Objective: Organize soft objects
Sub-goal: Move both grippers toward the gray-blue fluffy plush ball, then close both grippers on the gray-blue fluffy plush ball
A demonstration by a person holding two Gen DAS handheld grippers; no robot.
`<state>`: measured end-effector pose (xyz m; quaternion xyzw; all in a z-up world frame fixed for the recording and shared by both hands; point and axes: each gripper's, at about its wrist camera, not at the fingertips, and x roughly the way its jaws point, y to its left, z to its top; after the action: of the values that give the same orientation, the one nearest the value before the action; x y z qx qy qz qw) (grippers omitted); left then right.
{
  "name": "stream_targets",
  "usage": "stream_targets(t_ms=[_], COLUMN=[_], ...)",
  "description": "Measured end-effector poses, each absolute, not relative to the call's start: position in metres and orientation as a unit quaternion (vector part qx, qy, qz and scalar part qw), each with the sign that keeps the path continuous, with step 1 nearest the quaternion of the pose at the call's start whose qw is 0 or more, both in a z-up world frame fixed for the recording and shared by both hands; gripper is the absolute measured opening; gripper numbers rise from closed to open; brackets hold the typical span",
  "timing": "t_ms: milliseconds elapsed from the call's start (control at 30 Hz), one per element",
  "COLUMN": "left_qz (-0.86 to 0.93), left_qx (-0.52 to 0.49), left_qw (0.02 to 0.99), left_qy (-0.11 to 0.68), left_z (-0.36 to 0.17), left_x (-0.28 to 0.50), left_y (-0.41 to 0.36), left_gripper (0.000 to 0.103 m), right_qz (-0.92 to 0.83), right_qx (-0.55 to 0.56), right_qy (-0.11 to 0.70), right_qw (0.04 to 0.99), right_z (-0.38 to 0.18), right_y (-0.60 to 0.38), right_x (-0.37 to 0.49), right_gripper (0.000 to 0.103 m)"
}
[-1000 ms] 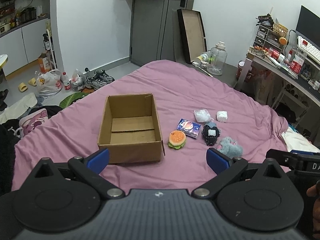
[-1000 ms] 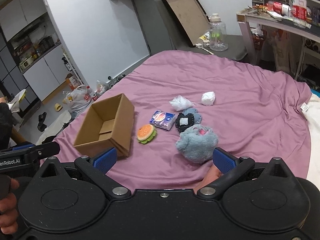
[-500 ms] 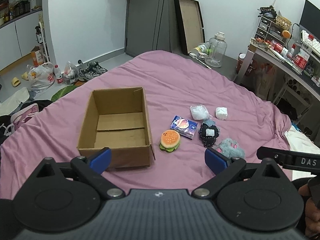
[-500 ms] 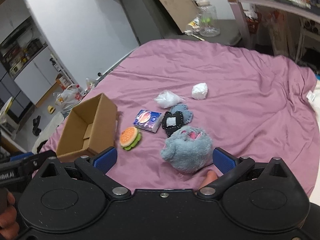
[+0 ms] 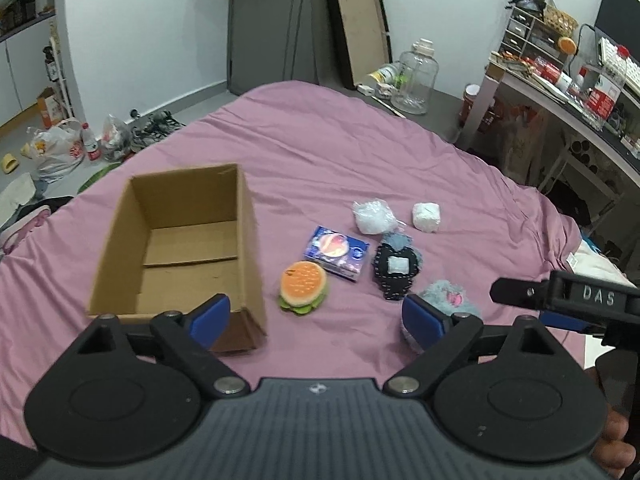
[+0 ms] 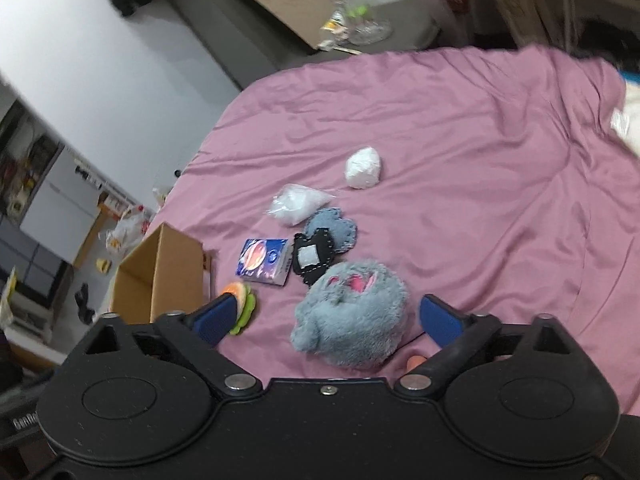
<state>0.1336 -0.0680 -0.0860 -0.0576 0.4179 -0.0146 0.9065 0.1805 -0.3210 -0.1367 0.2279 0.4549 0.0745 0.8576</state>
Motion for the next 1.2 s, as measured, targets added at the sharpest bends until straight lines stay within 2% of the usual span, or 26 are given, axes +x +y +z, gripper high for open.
stream_targets(t_ms=[167, 333, 500, 667, 833, 1033, 1200], left_qz=[-0.033, -0.052, -0.066, -0.077, -0.082, -0.085, -0.082], left_qx=[-0.061, -0.064, -0.079, -0.086, -0.108, -0.145, -0.167], left_qw=[0.903, 0.896, 0.885, 0.875, 0.859, 0.840, 0.827], left_qy=[0.425, 0.437, 0.454, 0.471, 0.493, 0.516, 0.531], left_z=[-0.097, -0.107, -0.121, -0.136, -0.155, -0.177, -0.191], left_x=[0.150, 0.169, 0.186, 0.201, 0.213, 0.223, 0.226], left_y=[-0.087, -0.106, -0.120, -0.134, -0.143, -0.148, -0.149], left_gripper=[0.087, 0.073, 0.070, 0.061, 0.055, 0.053, 0.053], right_qz=[0.056, 0.034, 0.023, 0.019, 0.020, 0.019, 0.022], right_qx=[0.274, 0.315, 0.322, 0.334, 0.361, 0.366, 0.360], right_qy=[0.472, 0.494, 0.507, 0.518, 0.531, 0.546, 0.549], right_qw=[0.836, 0.810, 0.799, 0.787, 0.766, 0.753, 0.754], right_z=[-0.156, -0.179, -0.193, -0.205, -0.218, -0.231, -0.234], right_y=[-0.336, -0.350, -0.352, -0.356, -0.362, -0.359, -0.354], right_x=[0.193, 0.205, 0.215, 0.224, 0.229, 0.237, 0.240], right_gripper=[0.079, 0.059, 0.056, 0.054, 0.046, 0.042, 0.032])
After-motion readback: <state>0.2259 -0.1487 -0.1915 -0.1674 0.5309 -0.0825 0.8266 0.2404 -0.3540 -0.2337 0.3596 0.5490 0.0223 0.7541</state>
